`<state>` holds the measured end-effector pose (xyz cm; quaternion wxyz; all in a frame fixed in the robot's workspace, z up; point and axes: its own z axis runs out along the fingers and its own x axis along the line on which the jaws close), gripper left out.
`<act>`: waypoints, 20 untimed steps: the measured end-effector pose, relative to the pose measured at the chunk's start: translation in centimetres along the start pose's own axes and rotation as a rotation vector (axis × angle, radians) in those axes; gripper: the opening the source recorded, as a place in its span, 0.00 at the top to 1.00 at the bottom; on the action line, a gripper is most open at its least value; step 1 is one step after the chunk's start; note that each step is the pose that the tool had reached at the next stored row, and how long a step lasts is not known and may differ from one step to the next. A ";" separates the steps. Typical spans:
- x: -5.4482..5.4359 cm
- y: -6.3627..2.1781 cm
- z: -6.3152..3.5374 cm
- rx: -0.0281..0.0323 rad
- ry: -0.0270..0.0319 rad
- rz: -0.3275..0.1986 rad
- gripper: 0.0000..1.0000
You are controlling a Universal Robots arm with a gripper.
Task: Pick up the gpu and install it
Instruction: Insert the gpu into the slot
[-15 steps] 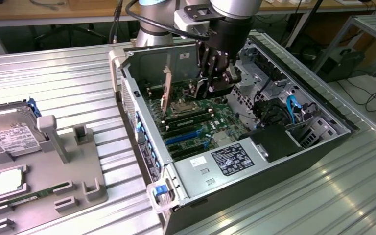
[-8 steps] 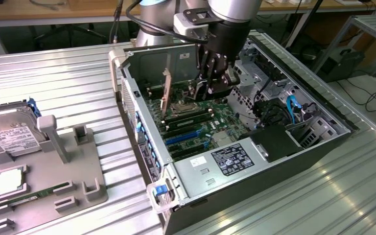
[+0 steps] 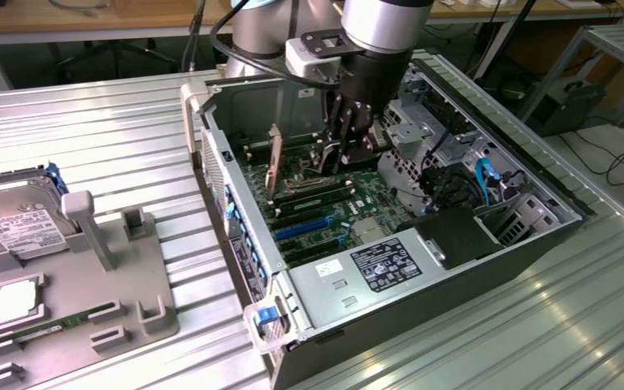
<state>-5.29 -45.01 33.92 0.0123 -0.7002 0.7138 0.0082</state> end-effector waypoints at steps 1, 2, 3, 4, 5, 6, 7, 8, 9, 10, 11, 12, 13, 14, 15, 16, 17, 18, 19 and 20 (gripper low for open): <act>0.0 0.00 0.20 0.0001 -0.0001 0.000 0.72; -0.1 0.00 0.44 0.0000 0.0000 0.000 0.72; -0.1 0.00 0.63 0.0000 0.0000 0.000 0.72; -0.1 0.00 0.87 0.0001 -0.0001 0.000 0.72; -0.2 -0.02 1.07 0.0001 -0.0001 0.000 0.72; -0.3 -0.05 1.24 0.0000 0.0000 0.000 0.72; -0.4 -0.14 1.56 -0.0004 0.0000 0.004 0.72; -0.4 -0.16 1.79 -0.0005 0.0000 0.011 0.72; -0.5 -0.16 1.93 -0.0005 0.0000 0.014 0.72; -0.5 -0.16 2.13 -0.0004 -0.0001 0.016 0.72; -0.5 -0.08 2.32 -0.0003 -0.0001 0.016 0.72; -0.5 -0.01 2.49 -0.0004 0.0000 0.013 0.72; -0.5 0.03 2.64 -0.0003 0.0000 0.008 0.72; -0.5 0.04 2.71 0.0026 -0.0001 0.006 0.72; -0.5 0.07 2.73 0.0096 0.0003 0.005 0.72; -0.5 0.10 2.78 0.0219 -0.0001 0.003 0.72; -0.5 0.18 2.88 0.0323 -0.0008 0.000 0.72; -0.5 0.28 2.99 0.0333 -0.0008 0.000 0.72; -0.5 0.45 3.09 0.0334 -0.0007 0.000 0.72; -0.5 0.51 3.20 0.0334 -0.0005 0.000 0.72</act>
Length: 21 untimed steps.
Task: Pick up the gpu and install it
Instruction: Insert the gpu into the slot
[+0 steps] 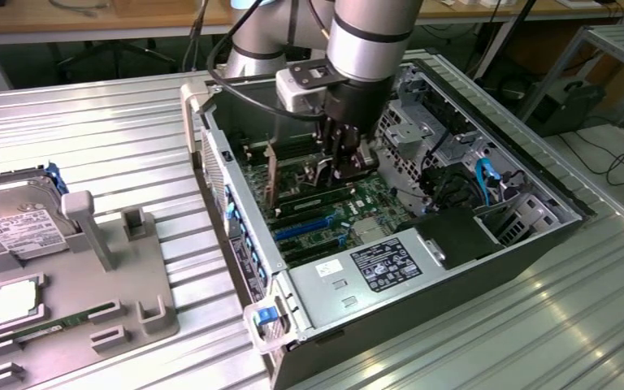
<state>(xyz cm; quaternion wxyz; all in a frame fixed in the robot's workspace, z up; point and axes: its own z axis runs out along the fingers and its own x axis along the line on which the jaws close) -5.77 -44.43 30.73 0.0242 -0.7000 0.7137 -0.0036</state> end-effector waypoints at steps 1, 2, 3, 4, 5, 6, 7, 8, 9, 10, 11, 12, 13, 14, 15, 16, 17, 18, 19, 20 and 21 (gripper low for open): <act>0.0 0.06 0.15 0.0000 0.0000 0.000 0.72; 0.0 0.08 0.24 -0.0001 0.0001 0.000 0.72; 0.2 0.13 0.29 -0.0001 0.0001 0.000 0.72; 0.3 0.22 0.37 0.0000 -0.0001 0.000 0.72; 0.3 0.31 0.45 0.0000 -0.0003 0.000 0.72; 0.3 0.40 0.56 0.0000 -0.0003 0.000 0.72; 0.3 0.52 0.72 0.0000 0.0000 0.000 0.72; 0.3 0.62 0.91 0.0000 -0.0001 0.000 0.72; 0.3 0.70 1.07 0.0000 -0.0001 0.000 0.72; 0.3 0.73 1.19 -0.0001 -0.0007 0.000 0.72; 0.4 0.74 1.36 0.0000 -0.0011 0.000 0.72; 0.4 0.75 1.52 -0.0001 -0.0011 0.000 0.72; 0.4 0.77 1.67 -0.0001 -0.0012 0.000 0.72; 0.4 0.79 1.83 0.0000 -0.0013 0.000 0.72; 0.4 0.82 1.93 -0.0001 -0.0012 0.000 0.72; 0.5 0.85 1.99 -0.0001 -0.0011 0.000 0.72; 0.5 0.86 2.04 -0.0001 -0.0006 0.000 0.72; 0.5 0.87 2.10 -0.0001 0.0004 0.000 0.72; 0.5 0.95 2.24 -0.0001 0.0009 0.000 0.72; 0.5 1.09 2.40 0.0000 0.0010 0.000 0.72; 0.5 1.18 2.57 0.0000 0.0010 0.000 0.72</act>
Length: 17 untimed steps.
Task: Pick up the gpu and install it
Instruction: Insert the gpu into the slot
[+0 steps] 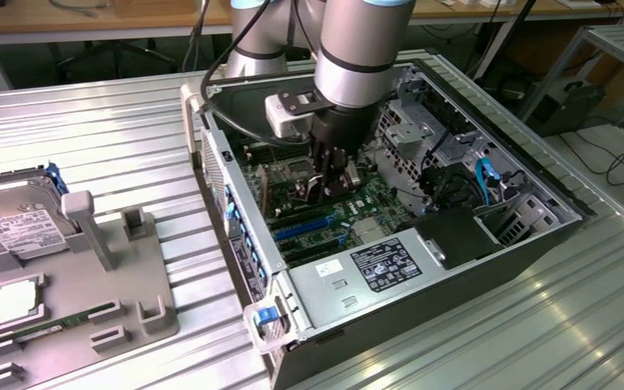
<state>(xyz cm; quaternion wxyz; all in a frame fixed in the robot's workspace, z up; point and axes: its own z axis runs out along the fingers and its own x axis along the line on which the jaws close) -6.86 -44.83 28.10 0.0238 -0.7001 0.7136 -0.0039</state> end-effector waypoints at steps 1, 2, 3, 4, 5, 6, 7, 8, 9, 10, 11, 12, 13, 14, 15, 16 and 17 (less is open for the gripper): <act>0.0 0.09 0.21 0.0000 0.0000 0.000 0.72; 0.0 0.14 0.36 0.0000 0.0000 0.000 0.72; 0.1 0.17 0.53 -0.0002 0.0002 0.000 0.72; 0.4 0.20 0.77 -0.0001 -0.0003 0.000 0.72; 0.5 0.23 0.94 0.0000 -0.0006 0.000 0.72; 0.5 0.29 1.07 0.0000 -0.0005 0.000 0.72; 0.5 0.34 1.21 0.0000 -0.0004 0.000 0.72; 0.5 0.44 1.36 0.0000 -0.0004 0.000 0.72; 0.5 0.52 1.48 -0.0001 -0.0003 0.000 0.72; 0.6 0.53 1.60 -0.0001 -0.0002 0.000 0.72; 0.6 0.54 1.71 -0.0001 -0.0002 0.000 0.72; 0.7 0.55 1.78 -0.0002 -0.0001 0.000 0.72; 0.8 0.58 1.84 0.0000 -0.0003 0.000 0.72; 1.0 0.61 1.85 -0.0001 -0.0004 0.000 0.72; 1.1 0.63 1.85 0.0000 -0.0004 0.000 0.72; 1.2 0.65 1.85 -0.0001 -0.0003 0.000 0.72; 1.3 0.69 1.86 -0.0001 -0.0003 0.000 0.72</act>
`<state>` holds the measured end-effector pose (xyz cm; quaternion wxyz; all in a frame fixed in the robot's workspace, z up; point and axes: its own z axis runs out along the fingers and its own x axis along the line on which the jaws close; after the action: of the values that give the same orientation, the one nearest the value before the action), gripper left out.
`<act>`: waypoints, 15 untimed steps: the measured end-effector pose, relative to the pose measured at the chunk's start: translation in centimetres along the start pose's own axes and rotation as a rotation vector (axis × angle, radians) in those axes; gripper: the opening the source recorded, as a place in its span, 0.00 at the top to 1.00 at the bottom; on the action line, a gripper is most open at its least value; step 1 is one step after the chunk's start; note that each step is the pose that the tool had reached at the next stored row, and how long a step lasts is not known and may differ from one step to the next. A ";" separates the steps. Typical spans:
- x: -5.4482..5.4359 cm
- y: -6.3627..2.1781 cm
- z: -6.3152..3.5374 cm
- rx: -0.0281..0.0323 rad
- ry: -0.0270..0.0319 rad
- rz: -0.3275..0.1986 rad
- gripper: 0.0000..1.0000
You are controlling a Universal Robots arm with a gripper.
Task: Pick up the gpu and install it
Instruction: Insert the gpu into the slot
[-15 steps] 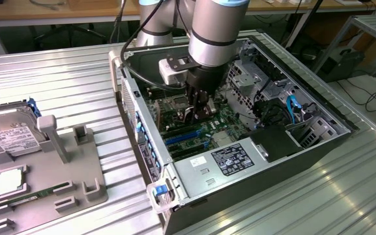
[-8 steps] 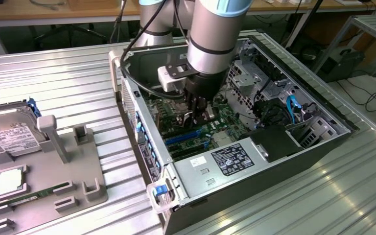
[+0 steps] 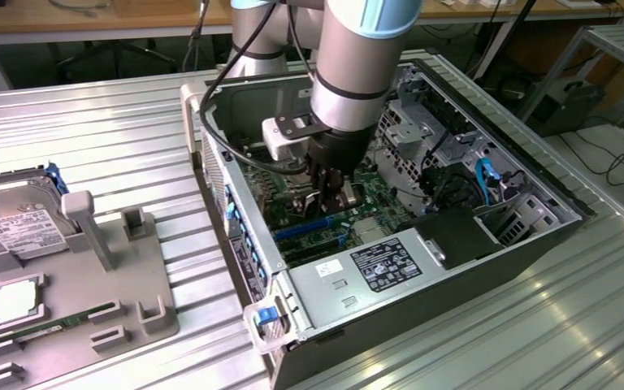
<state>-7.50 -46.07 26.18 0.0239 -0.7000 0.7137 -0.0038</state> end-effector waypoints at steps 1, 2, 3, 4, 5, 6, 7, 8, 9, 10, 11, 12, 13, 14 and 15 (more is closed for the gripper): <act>0.0 0.05 0.01 0.0000 -0.0001 0.000 0.72; 0.0 0.15 0.03 0.0001 -0.0001 0.000 0.72; 0.0 0.20 0.05 0.0000 0.0000 0.000 0.72; 0.0 0.25 0.07 0.0000 -0.0001 0.000 0.72; 0.0 0.26 0.07 -0.0001 0.0001 0.000 0.72; 0.0 0.29 0.14 0.0001 -0.0001 0.000 0.72; 0.0 0.36 0.19 0.0000 0.0000 0.000 0.72; 0.0 0.42 0.21 -0.0002 0.0001 0.000 0.72; 0.0 0.49 0.23 -0.0005 0.0001 0.000 0.72; 0.0 0.54 0.25 -0.0009 0.0001 0.000 0.72; 0.0 0.58 0.26 -0.0018 0.0001 0.000 0.72; 0.0 0.59 0.28 -0.0025 0.0001 0.000 0.72; 0.0 0.60 0.29 -0.0031 0.0000 0.000 0.72; 0.0 0.61 0.29 -0.0042 0.0001 0.000 0.72; 0.0 0.63 0.29 -0.0054 0.0002 0.000 0.72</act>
<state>-8.12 -46.09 25.86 0.0220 -0.7001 0.7137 -0.0019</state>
